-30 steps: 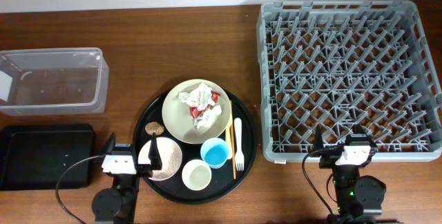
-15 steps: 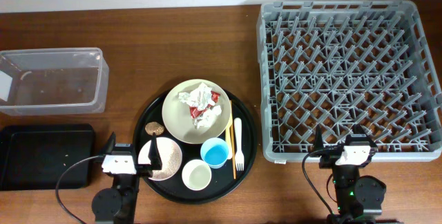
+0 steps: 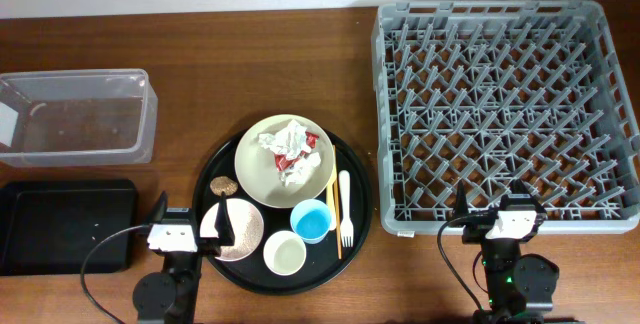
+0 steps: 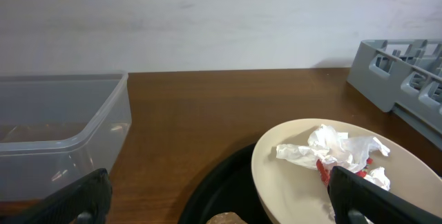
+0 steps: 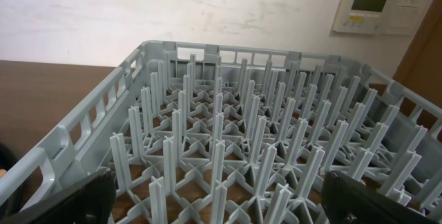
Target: Sort waste into correct bins and load items into the dishwasher rack
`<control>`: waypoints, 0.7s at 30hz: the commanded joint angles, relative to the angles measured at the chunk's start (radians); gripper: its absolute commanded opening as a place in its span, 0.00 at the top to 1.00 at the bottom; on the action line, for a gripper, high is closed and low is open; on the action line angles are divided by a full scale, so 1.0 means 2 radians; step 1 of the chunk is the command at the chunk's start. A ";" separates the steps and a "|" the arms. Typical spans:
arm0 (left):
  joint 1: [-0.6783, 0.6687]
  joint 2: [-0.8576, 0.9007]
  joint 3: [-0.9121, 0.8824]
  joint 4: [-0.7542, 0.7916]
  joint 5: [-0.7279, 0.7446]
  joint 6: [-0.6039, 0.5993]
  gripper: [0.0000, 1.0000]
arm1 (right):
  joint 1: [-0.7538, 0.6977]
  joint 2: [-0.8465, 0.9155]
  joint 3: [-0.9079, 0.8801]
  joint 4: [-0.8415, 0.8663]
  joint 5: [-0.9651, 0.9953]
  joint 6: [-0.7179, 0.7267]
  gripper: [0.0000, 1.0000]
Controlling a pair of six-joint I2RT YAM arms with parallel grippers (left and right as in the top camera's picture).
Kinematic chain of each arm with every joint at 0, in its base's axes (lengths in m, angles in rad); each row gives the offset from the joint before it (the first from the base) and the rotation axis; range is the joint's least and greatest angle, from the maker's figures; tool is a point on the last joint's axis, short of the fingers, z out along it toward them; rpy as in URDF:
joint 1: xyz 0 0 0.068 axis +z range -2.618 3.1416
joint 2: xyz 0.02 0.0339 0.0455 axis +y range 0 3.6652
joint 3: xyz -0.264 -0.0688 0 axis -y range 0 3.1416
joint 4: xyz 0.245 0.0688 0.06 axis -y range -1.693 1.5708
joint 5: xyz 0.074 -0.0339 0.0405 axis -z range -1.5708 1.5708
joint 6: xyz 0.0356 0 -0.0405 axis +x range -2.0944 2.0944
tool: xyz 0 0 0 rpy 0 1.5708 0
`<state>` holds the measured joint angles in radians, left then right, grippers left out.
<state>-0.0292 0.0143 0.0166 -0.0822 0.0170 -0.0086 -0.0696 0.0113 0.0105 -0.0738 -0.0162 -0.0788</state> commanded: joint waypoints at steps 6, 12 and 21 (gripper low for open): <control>0.003 -0.005 -0.004 0.000 -0.007 0.000 0.00 | -0.002 -0.003 -0.002 -0.002 0.003 0.002 0.02; 0.003 -0.005 -0.004 0.000 -0.007 0.000 0.00 | -0.002 -0.003 -0.002 -0.002 0.003 0.002 0.02; 0.003 -0.005 -0.002 0.010 0.083 0.000 0.00 | -0.002 -0.003 -0.002 -0.002 0.003 0.002 0.02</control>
<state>-0.0292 0.0143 0.0166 -0.0788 0.0578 -0.0086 -0.0696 0.0113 0.0101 -0.0738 -0.0162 -0.0788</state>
